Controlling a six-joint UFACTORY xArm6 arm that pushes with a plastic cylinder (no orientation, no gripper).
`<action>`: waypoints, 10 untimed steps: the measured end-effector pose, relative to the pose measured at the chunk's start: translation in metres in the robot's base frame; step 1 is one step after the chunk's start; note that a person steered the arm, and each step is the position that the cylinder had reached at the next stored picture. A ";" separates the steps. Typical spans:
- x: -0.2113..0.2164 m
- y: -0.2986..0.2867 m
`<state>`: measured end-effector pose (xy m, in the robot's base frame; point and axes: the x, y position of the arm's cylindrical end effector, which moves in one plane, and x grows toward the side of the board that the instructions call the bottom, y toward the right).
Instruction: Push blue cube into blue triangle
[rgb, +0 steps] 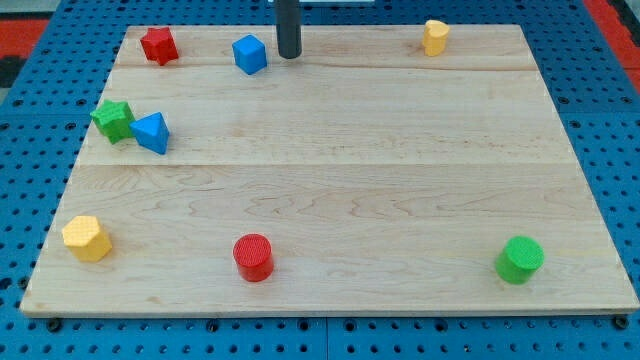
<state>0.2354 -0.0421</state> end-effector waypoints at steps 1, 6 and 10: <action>-0.021 -0.001; -0.013 -0.040; 0.008 -0.145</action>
